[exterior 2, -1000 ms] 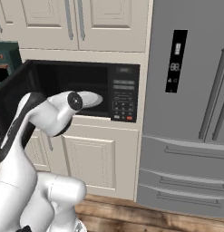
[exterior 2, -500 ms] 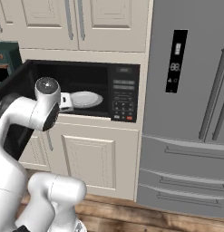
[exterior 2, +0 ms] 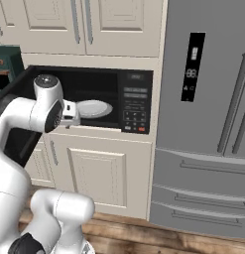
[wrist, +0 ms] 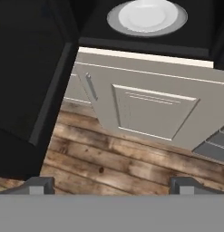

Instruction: Pick the hotdog bun from the counter and place it in the microwave. Then turn on the microwave.

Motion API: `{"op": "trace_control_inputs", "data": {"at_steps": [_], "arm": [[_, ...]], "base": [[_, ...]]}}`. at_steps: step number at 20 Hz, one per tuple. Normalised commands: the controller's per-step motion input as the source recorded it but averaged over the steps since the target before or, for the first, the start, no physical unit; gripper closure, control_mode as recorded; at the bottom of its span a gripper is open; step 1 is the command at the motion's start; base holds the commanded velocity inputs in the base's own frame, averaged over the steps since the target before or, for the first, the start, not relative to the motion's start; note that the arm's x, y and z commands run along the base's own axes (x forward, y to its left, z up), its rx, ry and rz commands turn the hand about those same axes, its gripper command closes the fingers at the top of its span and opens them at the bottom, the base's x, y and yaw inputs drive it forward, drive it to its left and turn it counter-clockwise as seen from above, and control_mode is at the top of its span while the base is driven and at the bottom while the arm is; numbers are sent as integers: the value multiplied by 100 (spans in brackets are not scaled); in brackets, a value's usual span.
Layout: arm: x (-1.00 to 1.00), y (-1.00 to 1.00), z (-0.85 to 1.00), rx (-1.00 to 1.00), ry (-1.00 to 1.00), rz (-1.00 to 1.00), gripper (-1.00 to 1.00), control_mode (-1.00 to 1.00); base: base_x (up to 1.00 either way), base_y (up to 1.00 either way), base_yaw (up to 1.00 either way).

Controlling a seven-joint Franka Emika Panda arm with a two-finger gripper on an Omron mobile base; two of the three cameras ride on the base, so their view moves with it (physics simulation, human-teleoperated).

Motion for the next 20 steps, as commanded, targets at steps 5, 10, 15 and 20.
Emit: {"op": "trace_control_inputs", "data": {"at_steps": [5, 10, 15, 20], "arm": [[-29, 0, -18, 0, 0, 0, -100, -100], [-24, 0, -10, 0, 0, 0, -100, 100], [0, 0, 0, 0, 0, 0, -100, 100], [0, 0, 0, 0, 0, 0, -100, 100]], "base": [[0, 0, 0], [-34, 0, -1], [-100, 24, -13], [-63, 89, -12]]}}
